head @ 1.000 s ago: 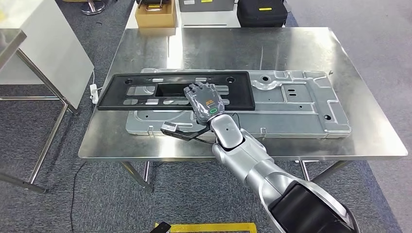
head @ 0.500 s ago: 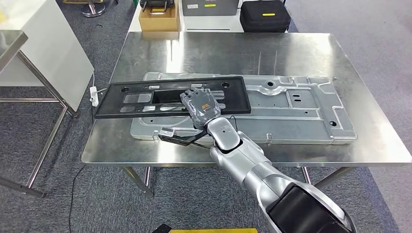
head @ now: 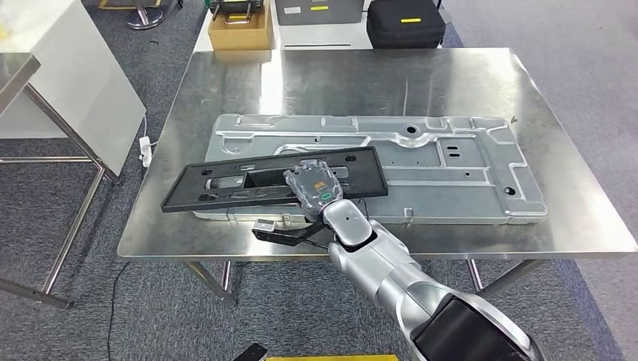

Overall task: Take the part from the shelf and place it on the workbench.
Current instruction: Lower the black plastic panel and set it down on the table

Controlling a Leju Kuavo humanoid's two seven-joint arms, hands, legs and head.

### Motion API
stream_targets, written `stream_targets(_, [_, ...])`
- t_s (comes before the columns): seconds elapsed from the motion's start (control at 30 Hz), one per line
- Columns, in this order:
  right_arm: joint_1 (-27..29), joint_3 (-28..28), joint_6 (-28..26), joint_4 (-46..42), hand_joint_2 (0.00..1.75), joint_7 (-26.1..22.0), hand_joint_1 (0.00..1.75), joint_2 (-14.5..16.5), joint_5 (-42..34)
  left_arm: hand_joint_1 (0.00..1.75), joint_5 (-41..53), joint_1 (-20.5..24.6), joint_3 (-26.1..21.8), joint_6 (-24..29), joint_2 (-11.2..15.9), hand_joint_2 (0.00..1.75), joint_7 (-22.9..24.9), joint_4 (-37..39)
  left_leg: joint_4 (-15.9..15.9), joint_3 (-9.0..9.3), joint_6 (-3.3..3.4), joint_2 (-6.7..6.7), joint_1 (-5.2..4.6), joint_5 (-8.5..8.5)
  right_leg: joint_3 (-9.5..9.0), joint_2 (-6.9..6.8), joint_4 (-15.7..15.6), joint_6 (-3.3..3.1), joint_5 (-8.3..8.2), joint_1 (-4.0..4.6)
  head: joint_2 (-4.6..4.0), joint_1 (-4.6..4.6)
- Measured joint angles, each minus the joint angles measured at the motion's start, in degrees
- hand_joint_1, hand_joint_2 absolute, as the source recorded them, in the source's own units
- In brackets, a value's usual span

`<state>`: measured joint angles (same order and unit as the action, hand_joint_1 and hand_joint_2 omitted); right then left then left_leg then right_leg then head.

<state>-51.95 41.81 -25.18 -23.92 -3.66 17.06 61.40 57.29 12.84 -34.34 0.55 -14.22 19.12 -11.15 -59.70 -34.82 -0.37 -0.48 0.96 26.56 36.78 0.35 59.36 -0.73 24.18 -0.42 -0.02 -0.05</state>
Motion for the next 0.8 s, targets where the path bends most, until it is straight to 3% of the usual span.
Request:
stream_targets(0.07, [0.14, 0.00, 0.14, 0.19, 1.75, -0.17, 1.71, 0.13, -0.12, 0.00, 0.00, 0.00, 0.00, 0.03, 0.00, 1.75, 0.00, 0.00, -5.04, -2.23, -0.39, 0.12, 0.12, 2.88, -0.36, -0.07, -0.30, -0.65, -0.02, -0.12, 0.00, -0.03])
stream_targets(0.13, [0.33, 0.00, 0.17, 0.36, 1.75, -0.28, 1.71, 0.19, -0.19, 0.00, -0.04, -0.03, -0.02, 0.04, 0.01, 1.75, -0.03, 0.00, -12.77, -5.98, -0.67, 0.13, 0.13, 6.03, -0.50, -0.14, -0.30, -1.00, 0.12, 0.03, 0.00, -0.04])
stream_targets(0.17, [0.48, 0.00, 0.19, 0.48, 1.75, -0.32, 1.71, 0.19, -0.20, 0.00, -0.05, -0.02, -0.03, 0.04, 0.01, 1.75, -0.05, 0.00, -15.17, -7.24, -0.75, 0.14, 0.14, 6.41, -0.57, -0.16, -0.29, -1.07, 0.18, 0.10, 0.00, -0.04])
stream_targets(0.2, [0.64, 0.00, 0.21, 0.60, 1.75, -0.36, 1.71, 0.19, -0.21, 0.00, -0.08, 0.01, -0.04, 0.03, 0.02, 1.75, -0.08, 0.00, -15.32, -7.47, -0.77, 0.14, 0.14, 5.61, -0.65, -0.16, -0.25, -1.09, 0.24, 0.14, 0.00, -0.04])
stream_targets(0.23, [0.75, 0.00, 0.22, 0.70, 1.75, -0.42, 1.71, 0.20, -0.22, 0.00, -0.15, 0.05, -0.05, 0.01, 0.02, 1.75, -0.10, 0.00, -13.20, -6.58, -0.70, 0.15, 0.14, 3.85, -0.76, -0.12, -0.21, -1.06, 0.32, 0.16, 0.00, -0.04])
stream_targets(0.3, [0.82, -0.01, 0.25, 0.78, 1.75, -0.55, 1.71, 0.24, -0.33, 0.00, -0.54, 0.03, -0.14, -0.11, 0.03, 1.75, -0.09, 0.00, -5.29, -2.90, -0.30, 0.19, 0.07, -0.13, -0.91, 0.02, 0.00, -0.82, 0.56, 0.24, 0.00, -0.03])
stream_targets(0.37, [0.79, -0.03, 0.27, 0.78, 1.75, -0.64, 1.71, 0.27, -0.62, 0.00, -1.07, -0.02, -0.34, -0.21, 0.03, 1.75, -0.09, 0.00, -0.09, -0.56, 0.15, 0.16, -0.15, -1.55, -0.73, 0.11, 0.23, -0.36, 0.68, 0.41, 0.00, -0.02])
stream_targets(0.47, [0.84, -0.15, -0.03, 0.76, 1.75, -0.85, 1.71, 0.32, -1.11, 0.00, -1.24, -0.19, -0.52, -0.21, -0.02, 1.75, -0.07, 0.00, 0.95, -0.23, 0.88, 0.10, -0.19, -1.55, -0.57, 0.05, 0.17, 0.51, 0.66, 0.41, 0.00, -0.01])
stream_targets(0.53, [0.79, -0.54, -1.01, 0.74, 1.75, -0.68, 1.71, 0.36, -1.40, 0.00, -1.21, -0.21, -0.56, -0.20, -0.13, 1.75, -0.08, 0.00, 1.45, 0.10, 1.59, 0.13, 0.10, -1.83, 0.20, 0.00, 2.10, 1.10, 2.07, 0.35, 0.00, 0.04])
stream_targets(0.63, [0.83, -1.84, -3.40, 0.73, 1.75, -0.07, 1.71, 0.35, -2.05, 0.00, -1.20, -0.17, -0.81, -0.22, -0.26, 1.75, -0.05, 0.00, 1.62, 0.21, 2.15, 0.17, 0.19, -1.90, 4.82, -0.04, 11.87, 1.73, 6.82, 0.05, 0.00, 0.13])
stream_targets(0.67, [0.88, -2.34, -3.84, 0.74, 1.75, 0.09, 1.71, 0.34, -2.26, 0.00, -1.21, -0.20, -0.97, -0.22, -0.27, 1.75, -0.01, 0.00, 1.57, 0.21, 2.15, 0.17, 0.18, -1.86, 6.19, -0.05, 14.56, 1.88, 7.54, -0.07, 0.00, 0.14])
stream_targets(0.7, [0.91, -2.80, -4.05, 0.74, 1.75, 0.17, 1.71, 0.33, -2.47, 0.00, -1.21, -0.23, -1.14, -0.23, -0.27, 1.75, 0.03, 0.00, 1.51, 0.21, 2.13, 0.15, 0.19, -1.78, 6.67, -0.06, 15.34, 1.99, 7.20, -0.21, 0.00, 0.13])
stream_targets(0.73, [0.91, -3.22, -4.13, 0.74, 1.75, 0.21, 1.71, 0.33, -2.63, 0.00, -1.22, -0.25, -1.29, -0.25, -0.27, 1.75, 0.05, 0.00, 1.40, 0.24, 2.06, 0.12, 0.20, -1.67, 6.07, -0.08, 13.99, 2.03, 5.88, -0.34, 0.00, 0.14])
stream_targets(0.8, [0.84, -3.97, -4.21, 0.72, 1.75, 0.24, 1.71, 0.33, -2.87, 0.00, -1.21, -0.28, -1.48, -0.34, -0.33, 1.75, 0.07, 0.00, 1.18, 0.35, 1.73, 0.05, 0.23, -1.07, 2.51, -0.21, 6.77, 1.93, 2.43, -0.51, 0.00, 0.14])
